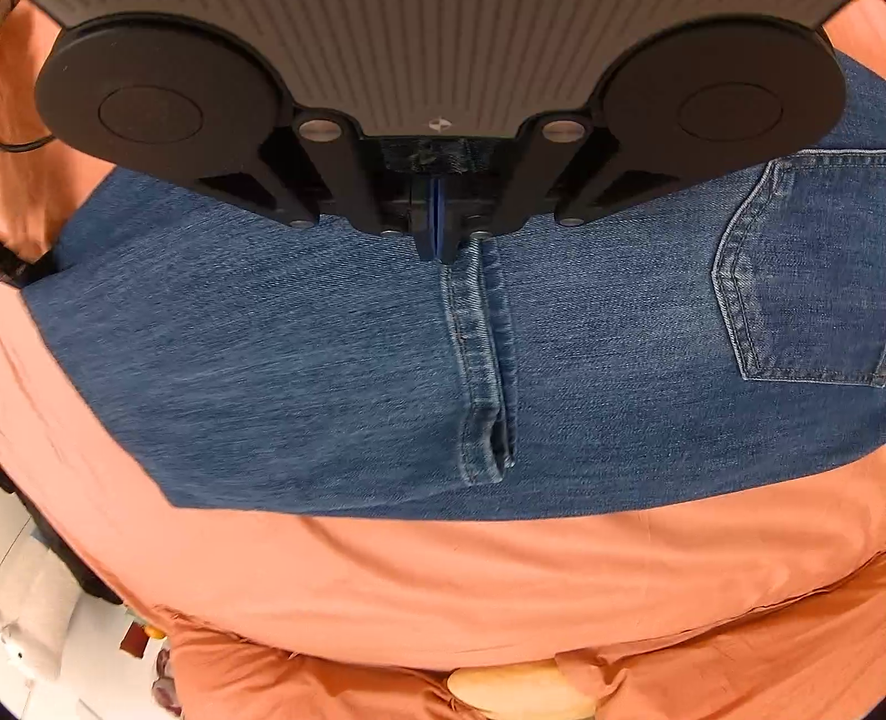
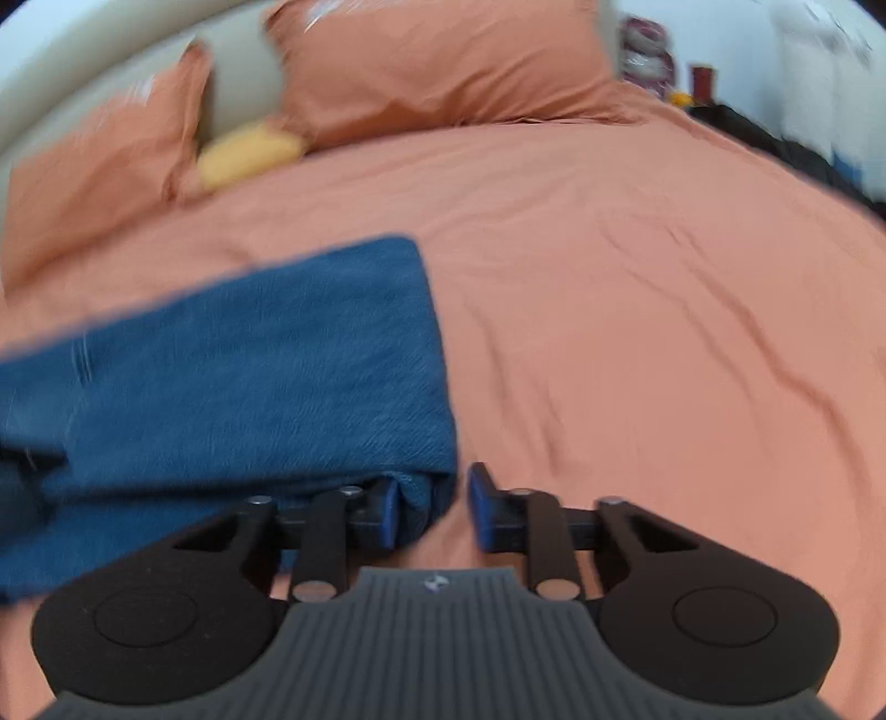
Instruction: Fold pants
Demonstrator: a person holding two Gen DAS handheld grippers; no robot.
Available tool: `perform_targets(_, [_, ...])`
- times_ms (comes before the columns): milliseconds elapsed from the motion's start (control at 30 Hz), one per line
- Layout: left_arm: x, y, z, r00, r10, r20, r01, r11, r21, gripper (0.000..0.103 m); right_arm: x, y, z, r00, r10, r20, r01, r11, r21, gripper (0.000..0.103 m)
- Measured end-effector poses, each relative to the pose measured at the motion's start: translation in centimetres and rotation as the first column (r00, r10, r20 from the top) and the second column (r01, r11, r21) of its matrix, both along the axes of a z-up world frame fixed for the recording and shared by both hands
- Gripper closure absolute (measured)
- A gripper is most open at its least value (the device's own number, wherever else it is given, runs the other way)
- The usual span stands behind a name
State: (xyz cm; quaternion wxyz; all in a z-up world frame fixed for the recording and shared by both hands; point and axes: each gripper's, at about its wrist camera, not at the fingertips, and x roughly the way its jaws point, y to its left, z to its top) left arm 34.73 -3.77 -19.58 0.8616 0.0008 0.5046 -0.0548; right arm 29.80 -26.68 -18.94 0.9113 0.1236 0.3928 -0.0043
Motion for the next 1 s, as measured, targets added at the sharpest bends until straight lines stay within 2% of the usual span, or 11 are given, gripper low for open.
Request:
perform_targets(67, [0.2,-0.2,-0.5,1.0,-0.003,-0.006,0.003,1.0,0.011,0.097,-0.2,-1.2,-0.4,0.999,-0.05,-0.013,0.051,0.995,0.085,0.091])
perform_targets(200, [0.2,0.0,-0.9,1.0,-0.018,-0.002,0.018,1.0,0.008,0.097,-0.5,-1.6,-1.1,0.999,-0.043,-0.025,0.045,0.994,0.098,0.095])
perform_targets(333, [0.2,0.4,-1.1,1.0,-0.004,0.01,0.004,1.0,-0.021,0.097,-0.5,-2.8,-1.8,0.996,-0.079,-0.051,0.088,0.976,0.2,0.097])
perform_targets(467, [-0.8,0.3,-1.0,0.999,-0.005,0.035,0.005,1.0,-0.003,0.097,-0.5,-2.6,-1.5,0.997,-0.065,-0.049,0.073,0.978,0.194,0.099])
perform_targets(633, [-1.7,0.5,-0.7,0.997,0.001,0.073,0.0,1.0,-0.015,0.097,-1.9,-3.7,-1.2,0.993,-0.099,-0.056,0.111,0.961,0.254,0.095])
perform_targets(700, [-2.4,0.7,-0.3,0.995,0.02,0.097,-0.021,1.0,0.006,0.084,-2.6,-3.3,-0.3,0.995,-0.099,-0.029,0.103,0.976,0.192,0.093])
perform_targets(733, [-3.0,0.8,0.0,0.992,0.035,0.119,-0.04,0.999,0.035,0.074,-2.8,-2.6,0.2,0.996,-0.094,-0.005,0.094,0.988,0.126,0.091])
perform_targets(833, [-4.8,1.2,1.2,0.981,0.055,0.184,-0.068,0.995,0.066,0.071,-3.5,-0.6,1.9,0.993,-0.067,0.093,0.071,0.997,-0.043,0.089])
perform_targets(933, [-6.3,1.7,2.1,0.978,0.069,0.196,-0.081,0.995,0.055,0.071,-3.6,1.3,2.9,0.984,0.013,0.18,0.0,0.997,-0.076,0.089])
perform_targets(1000, [-7.1,2.0,2.4,0.979,0.086,0.185,-0.096,0.994,0.049,0.07,-2.9,2.7,2.8,0.98,0.068,0.189,-0.05,0.994,-0.096,0.089])
